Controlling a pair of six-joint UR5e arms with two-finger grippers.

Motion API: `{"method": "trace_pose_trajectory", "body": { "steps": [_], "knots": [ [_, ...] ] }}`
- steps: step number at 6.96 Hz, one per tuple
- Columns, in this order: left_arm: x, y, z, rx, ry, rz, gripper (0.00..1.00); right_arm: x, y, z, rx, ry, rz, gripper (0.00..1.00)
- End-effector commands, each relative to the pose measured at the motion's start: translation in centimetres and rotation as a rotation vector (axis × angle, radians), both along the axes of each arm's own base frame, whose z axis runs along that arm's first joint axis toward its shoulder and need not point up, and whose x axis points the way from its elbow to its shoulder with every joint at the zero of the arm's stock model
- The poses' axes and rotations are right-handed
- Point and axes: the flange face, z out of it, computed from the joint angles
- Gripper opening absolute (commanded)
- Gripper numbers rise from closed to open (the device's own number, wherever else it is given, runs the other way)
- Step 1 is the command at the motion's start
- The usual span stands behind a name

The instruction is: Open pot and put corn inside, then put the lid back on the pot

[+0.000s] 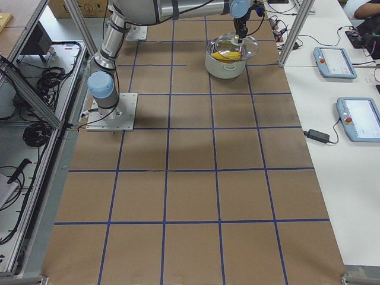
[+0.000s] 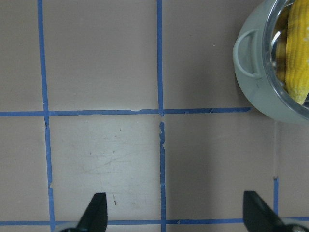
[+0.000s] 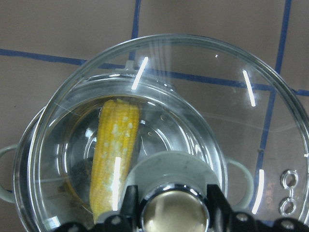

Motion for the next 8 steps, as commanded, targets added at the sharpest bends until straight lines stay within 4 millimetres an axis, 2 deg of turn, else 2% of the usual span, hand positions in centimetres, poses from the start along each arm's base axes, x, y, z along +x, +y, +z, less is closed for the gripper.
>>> {"method": "trace_pose_trajectory", "body": {
  "steps": [1, 2, 4, 8],
  "knots": [
    [0.0, -1.3, 0.8, 0.043, -0.003, -0.014, 1.00, 2.6, 0.5, -1.6, 0.013, -0.010, -0.002, 0.09],
    [0.1, -1.4, 1.2, 0.032, -0.017, -0.013, 1.00, 3.2, 0.6, -1.9, 0.007, -0.012, 0.002, 0.09],
    [0.1, -1.5, 0.2, 0.057, -0.022, -0.016, 1.00, 4.1, 0.7, -3.0, 0.012, -0.018, -0.015, 0.10],
    [0.1, -1.6, 0.4, 0.044, -0.023, -0.008, 1.00, 4.0, 0.5, -3.9, 0.026, -0.012, -0.017, 0.09]
  ]
}}
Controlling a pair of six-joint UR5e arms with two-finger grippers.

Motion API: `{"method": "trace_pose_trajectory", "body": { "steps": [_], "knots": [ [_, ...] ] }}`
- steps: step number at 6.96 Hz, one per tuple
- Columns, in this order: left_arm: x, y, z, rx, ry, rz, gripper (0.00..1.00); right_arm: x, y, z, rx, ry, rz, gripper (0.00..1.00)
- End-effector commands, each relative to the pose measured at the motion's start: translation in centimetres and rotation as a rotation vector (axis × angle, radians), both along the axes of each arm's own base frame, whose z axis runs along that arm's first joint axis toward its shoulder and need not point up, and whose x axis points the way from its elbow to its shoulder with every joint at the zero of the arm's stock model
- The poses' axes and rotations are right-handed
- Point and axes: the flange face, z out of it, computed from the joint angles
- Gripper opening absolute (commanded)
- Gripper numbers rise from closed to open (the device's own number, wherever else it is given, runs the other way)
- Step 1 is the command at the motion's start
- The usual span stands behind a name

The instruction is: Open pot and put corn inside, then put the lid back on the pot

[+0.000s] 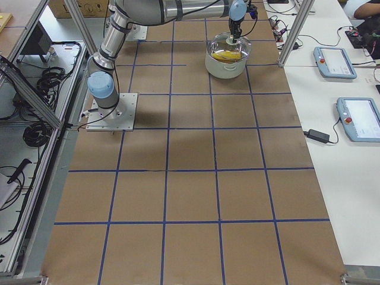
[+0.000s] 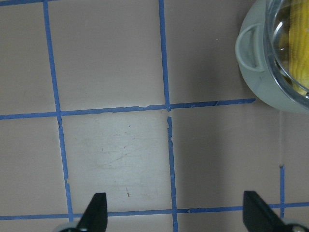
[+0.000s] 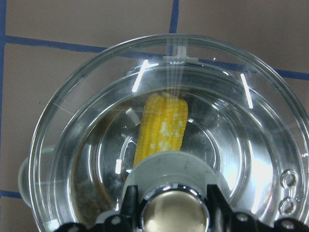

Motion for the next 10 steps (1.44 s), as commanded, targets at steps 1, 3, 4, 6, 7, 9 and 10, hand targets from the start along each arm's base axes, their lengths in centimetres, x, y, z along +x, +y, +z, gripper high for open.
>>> {"method": "trace_pose_trajectory", "body": {
  "steps": [1, 3, 4, 6, 7, 9, 10],
  "knots": [
    [0.08, 0.06, 0.19, -0.004, 0.000, -0.005, 1.00, -0.03, -0.07, -0.59, 0.011, 0.004, -0.001, 0.09],
    [0.20, -0.03, 0.49, -0.011, 0.003, -0.002, 1.00, -0.27, -0.08, -0.76, 0.021, 0.007, -0.005, 0.09],
    [0.19, -0.18, 0.63, -0.014, 0.005, -0.002, 1.00, -0.28, -0.04, -0.85, 0.024, 0.008, -0.005, 0.10],
    [0.19, -0.23, 0.48, -0.011, 0.005, -0.002, 1.00, -0.31, 0.43, -1.00, 0.033, 0.011, -0.008, 0.10],
    [0.17, -0.28, 0.40, -0.009, 0.006, -0.002, 1.00, -0.46, 0.55, -0.96, 0.034, 0.011, -0.009, 0.10],
    [0.25, -0.26, 0.17, -0.004, 0.006, -0.001, 1.00, -0.39, 0.65, -0.92, 0.034, 0.013, -0.008, 0.10],
    [0.27, -0.22, -0.05, 0.000, 0.005, 0.000, 1.00, -0.41, 0.69, -0.82, 0.034, 0.013, -0.009, 0.10]
  ]
}}
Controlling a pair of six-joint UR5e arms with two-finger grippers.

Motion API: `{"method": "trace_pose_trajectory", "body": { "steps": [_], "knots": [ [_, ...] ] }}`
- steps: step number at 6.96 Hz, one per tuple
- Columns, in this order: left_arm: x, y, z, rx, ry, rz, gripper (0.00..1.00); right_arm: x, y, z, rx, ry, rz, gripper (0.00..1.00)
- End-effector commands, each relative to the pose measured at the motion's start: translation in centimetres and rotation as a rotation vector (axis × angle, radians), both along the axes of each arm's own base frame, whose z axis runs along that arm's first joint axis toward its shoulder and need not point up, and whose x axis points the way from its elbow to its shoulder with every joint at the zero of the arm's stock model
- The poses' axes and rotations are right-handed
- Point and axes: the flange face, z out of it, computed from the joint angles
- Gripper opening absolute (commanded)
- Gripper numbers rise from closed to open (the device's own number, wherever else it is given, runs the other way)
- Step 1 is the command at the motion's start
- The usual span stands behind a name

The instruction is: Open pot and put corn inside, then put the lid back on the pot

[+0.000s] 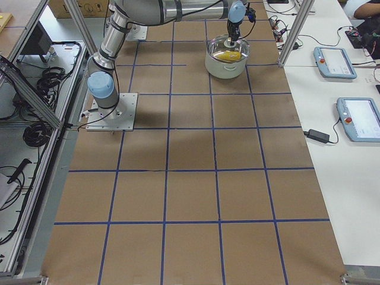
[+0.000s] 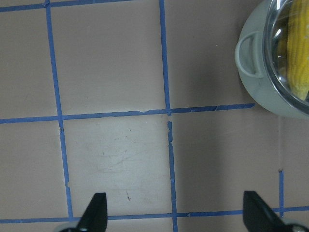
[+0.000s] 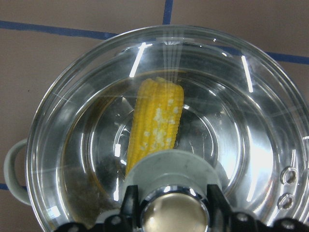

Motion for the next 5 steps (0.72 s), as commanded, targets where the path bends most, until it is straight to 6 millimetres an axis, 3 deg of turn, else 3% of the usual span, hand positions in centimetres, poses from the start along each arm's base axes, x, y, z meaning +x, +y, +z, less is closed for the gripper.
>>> {"method": "trace_pose_trajectory", "body": {
  "steps": [1, 5],
  "knots": [
    [0.02, -0.05, -0.22, 0.003, -0.001, 0.000, 1.00, 0.00, 0.17, 0.30, 0.000, 0.000, 0.000, 0.10],
    [-0.07, 0.14, -0.06, 0.000, 0.000, 0.000, 1.00, 0.18, 0.36, 0.46, -0.002, 0.000, 0.003, 0.10]
  ]
}}
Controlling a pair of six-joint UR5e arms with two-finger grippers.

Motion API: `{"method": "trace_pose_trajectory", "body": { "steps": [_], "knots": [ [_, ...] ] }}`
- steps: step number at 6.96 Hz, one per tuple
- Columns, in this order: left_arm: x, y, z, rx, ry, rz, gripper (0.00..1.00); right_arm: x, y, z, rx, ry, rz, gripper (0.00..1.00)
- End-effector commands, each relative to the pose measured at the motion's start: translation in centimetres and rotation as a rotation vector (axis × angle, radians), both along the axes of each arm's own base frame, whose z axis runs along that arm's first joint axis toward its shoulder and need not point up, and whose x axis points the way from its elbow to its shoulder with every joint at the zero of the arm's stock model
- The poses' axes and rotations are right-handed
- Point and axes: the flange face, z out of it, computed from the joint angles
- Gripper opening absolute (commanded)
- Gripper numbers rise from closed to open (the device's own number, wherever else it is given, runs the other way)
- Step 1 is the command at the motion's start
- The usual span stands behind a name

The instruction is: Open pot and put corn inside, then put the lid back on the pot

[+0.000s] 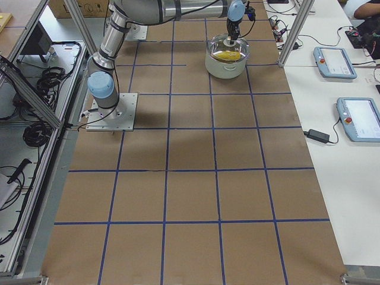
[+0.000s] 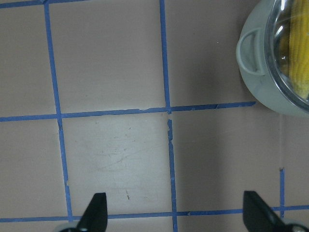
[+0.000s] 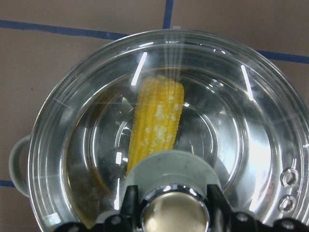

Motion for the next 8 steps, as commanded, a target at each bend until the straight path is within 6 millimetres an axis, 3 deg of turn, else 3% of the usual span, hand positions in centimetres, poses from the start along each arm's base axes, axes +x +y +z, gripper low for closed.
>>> {"method": "trace_pose_trajectory", "body": {
  "steps": [1, 8],
  "knots": [
    [-0.01, 0.04, 0.07, -0.002, 0.000, 0.000, 1.00, 0.09, -0.02, -0.25, 0.003, 0.001, 0.000, 0.10],
    [0.01, -0.01, 0.00, -0.001, -0.001, 0.000, 1.00, -0.15, 0.32, -0.52, 0.013, 0.006, -0.002, 0.10]
  ]
}}
